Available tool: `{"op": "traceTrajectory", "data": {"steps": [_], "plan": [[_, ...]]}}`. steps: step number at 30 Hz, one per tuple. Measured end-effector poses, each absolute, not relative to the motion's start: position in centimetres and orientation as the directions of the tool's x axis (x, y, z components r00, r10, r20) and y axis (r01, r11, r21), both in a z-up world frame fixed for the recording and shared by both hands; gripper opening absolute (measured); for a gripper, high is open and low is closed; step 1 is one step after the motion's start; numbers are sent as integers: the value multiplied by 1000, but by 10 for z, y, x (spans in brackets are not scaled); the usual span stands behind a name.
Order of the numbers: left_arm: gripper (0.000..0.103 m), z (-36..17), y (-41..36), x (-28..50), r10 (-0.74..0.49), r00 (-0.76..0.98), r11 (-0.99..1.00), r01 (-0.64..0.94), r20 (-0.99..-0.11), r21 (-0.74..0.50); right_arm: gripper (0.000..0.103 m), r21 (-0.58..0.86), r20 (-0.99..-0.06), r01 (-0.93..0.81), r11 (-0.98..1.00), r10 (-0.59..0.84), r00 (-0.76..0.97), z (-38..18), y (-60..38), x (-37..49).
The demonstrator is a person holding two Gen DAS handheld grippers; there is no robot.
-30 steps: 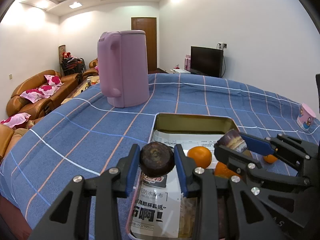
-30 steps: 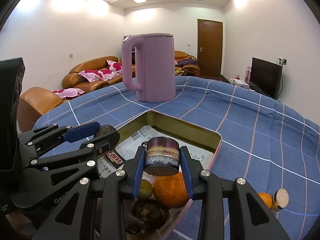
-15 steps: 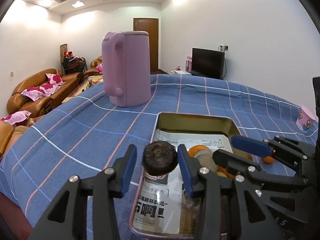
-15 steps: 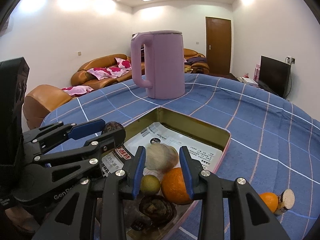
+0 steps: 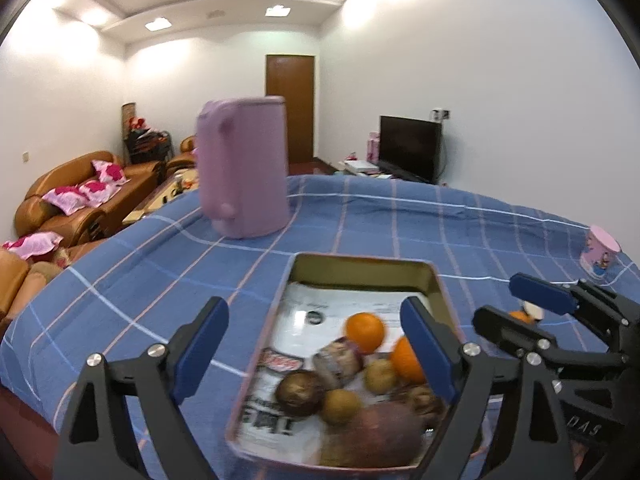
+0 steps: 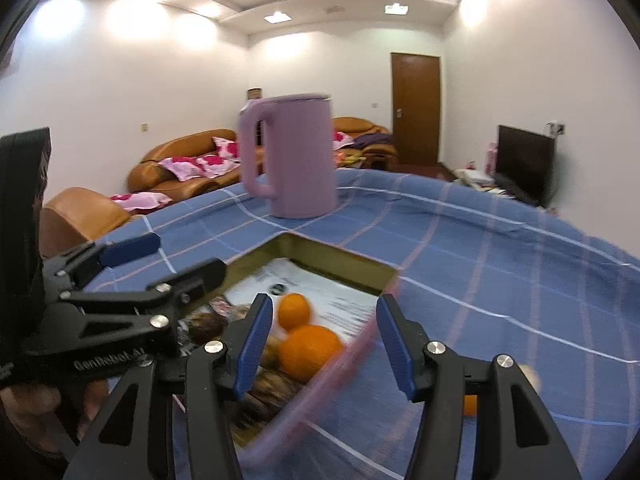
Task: Organize fruits
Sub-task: 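Grasp the small white-topped jar with the right tool while the left tool moves toward the orange, then grasp the orange with the left tool while the right tool holds the small jar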
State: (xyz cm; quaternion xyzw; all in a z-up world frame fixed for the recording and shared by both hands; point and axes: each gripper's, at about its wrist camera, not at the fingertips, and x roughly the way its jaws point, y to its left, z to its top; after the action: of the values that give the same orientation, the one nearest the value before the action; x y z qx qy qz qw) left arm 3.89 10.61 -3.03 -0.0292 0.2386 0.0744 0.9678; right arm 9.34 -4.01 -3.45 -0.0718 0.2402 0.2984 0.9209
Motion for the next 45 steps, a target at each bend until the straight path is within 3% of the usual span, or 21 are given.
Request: {"op": "traceTrajectory", "data": {"steps": [4,9,12,23,25,28,30,31,40,45], "plan": [[96,-26,81,44,114,882,992,-129,-457,0,56,-6,-494,-487,873,421,761,-34,-80,99],[96,-28,49,57,109,880,994,-102,-462,39,56,39,-538,-271,962,249,805,-44,-129,122],[96,-30,35,63,102,879,995,-82,-467,62,56,74,-566,-216,974,220,795,-54,-142,133],[97,-37,49,80,144,858,989,-135,-493,53,56,157,-675,-224,962,270,687,-73,-137,164],[97,-35,48,78,143,860,990,-134,-490,53,48,169,-702,-206,964,265,661,-79,-139,170],[97,-35,40,74,132,864,991,-118,-486,59,46,184,-715,-209,960,277,642,-82,-139,171],[97,-34,34,72,117,866,993,-101,-485,60,39,169,-725,-223,960,275,632,-83,-135,169],[97,-34,32,72,113,868,994,-94,-484,63,35,169,-726,-232,958,280,628,-83,-134,168],[97,-32,-1,75,38,867,997,3,-496,81,35,80,-704,-206,975,201,682,-75,-159,145],[97,-40,-30,88,-15,839,993,78,-545,93,35,66,-699,-155,986,157,698,-73,-186,140]]}}
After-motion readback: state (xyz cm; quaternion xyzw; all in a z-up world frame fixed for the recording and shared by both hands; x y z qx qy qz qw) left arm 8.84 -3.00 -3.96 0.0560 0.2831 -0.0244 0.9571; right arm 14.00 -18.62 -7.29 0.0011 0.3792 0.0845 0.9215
